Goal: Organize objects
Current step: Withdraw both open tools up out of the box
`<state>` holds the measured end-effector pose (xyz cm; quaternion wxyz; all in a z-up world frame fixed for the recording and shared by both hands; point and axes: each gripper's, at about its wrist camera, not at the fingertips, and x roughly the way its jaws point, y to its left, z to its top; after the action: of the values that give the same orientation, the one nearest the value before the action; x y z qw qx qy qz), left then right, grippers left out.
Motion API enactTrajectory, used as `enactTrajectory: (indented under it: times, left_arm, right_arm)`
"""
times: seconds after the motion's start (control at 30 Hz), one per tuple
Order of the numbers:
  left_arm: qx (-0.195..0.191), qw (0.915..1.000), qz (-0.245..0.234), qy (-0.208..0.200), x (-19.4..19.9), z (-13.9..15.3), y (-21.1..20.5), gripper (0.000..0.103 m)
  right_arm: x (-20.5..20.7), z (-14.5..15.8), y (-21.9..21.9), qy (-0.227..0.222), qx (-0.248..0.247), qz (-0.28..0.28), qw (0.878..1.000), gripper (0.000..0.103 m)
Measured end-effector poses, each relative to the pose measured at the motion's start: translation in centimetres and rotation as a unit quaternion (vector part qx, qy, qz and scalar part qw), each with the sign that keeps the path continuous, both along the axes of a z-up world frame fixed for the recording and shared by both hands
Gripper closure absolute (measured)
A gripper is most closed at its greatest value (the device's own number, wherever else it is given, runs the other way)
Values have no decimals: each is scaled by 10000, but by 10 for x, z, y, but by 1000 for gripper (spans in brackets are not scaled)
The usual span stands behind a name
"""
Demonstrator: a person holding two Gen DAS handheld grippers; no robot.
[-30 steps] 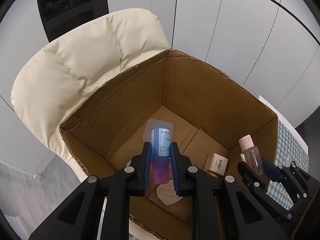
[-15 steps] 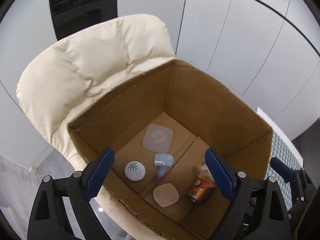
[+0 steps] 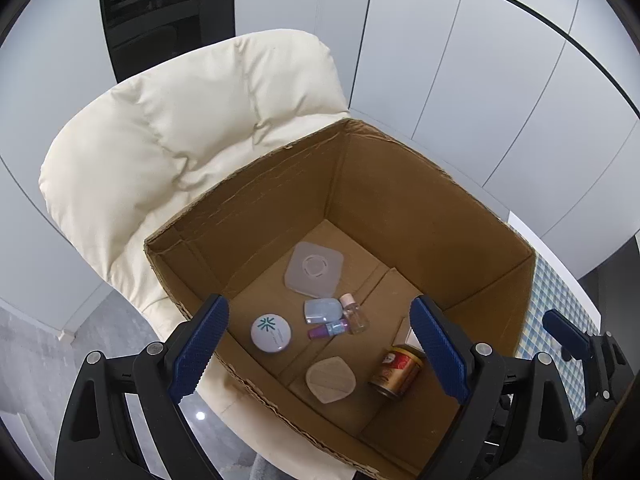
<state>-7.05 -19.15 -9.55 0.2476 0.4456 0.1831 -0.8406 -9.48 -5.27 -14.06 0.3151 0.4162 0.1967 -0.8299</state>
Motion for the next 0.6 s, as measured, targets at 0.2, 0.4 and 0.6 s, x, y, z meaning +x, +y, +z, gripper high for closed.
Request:
enactTrajectory:
  times: [0.2,0.4,0.6]
  left_arm:
    - [-78,10000,-55,5,5,8,4,11]
    - [-118,9999,5,51,12,15,3,11]
    - [-49,10000,-39,41,17,16,6,11]
  right_arm:
    - [4,4,5,33,-17,-43,10000,8]
    - [5,11,14,-8,-125,-153,9998,8]
    - [9,16,19,26,-69,-190,9998,8]
